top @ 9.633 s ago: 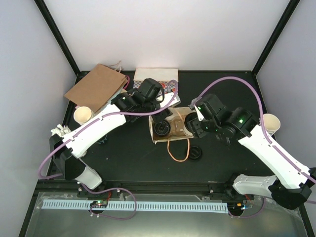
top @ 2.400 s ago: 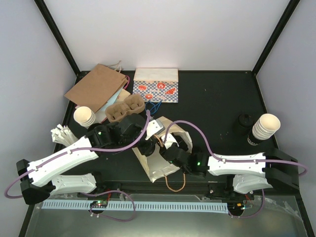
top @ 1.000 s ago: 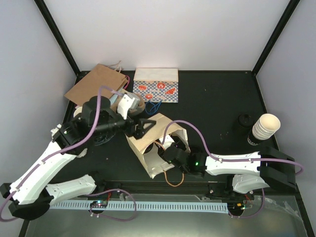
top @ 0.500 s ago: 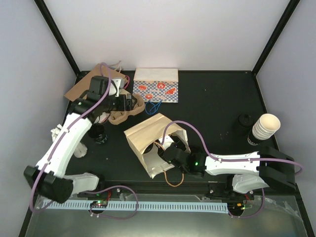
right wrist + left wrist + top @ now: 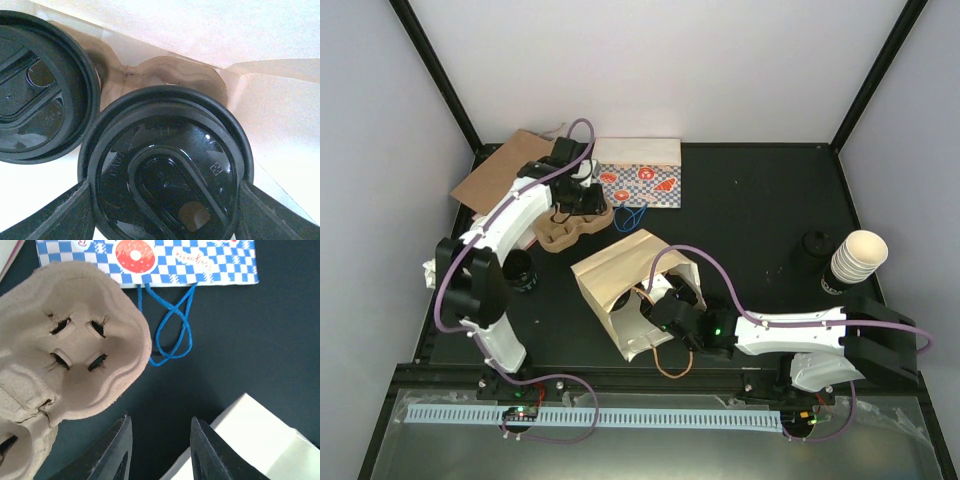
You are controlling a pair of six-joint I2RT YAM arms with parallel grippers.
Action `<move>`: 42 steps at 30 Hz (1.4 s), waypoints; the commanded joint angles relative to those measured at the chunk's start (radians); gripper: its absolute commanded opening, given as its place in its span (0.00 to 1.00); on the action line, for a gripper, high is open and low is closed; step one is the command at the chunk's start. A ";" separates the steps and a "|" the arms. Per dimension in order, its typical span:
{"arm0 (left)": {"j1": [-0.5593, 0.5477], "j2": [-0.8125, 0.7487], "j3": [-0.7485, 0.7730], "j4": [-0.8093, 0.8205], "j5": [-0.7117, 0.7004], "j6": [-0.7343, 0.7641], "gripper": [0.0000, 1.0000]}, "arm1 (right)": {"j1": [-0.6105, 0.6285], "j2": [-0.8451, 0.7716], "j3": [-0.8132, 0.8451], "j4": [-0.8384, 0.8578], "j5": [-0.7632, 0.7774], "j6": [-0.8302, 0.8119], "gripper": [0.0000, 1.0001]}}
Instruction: Pack the takeout coffee
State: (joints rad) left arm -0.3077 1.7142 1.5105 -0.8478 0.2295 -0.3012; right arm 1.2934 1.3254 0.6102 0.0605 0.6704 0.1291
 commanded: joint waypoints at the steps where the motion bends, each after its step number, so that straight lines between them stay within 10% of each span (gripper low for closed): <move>1: 0.003 0.052 0.040 -0.004 -0.017 -0.001 0.34 | -0.006 -0.005 0.016 0.006 0.016 0.006 0.36; 42: -0.115 0.308 0.133 -0.010 0.277 0.114 0.25 | -0.022 0.081 0.074 0.072 0.040 -0.131 0.36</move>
State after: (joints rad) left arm -0.4057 2.0014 1.6039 -0.8371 0.4492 -0.2180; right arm 1.2819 1.3933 0.6579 0.0834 0.6827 0.0040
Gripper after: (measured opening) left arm 0.257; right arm 0.687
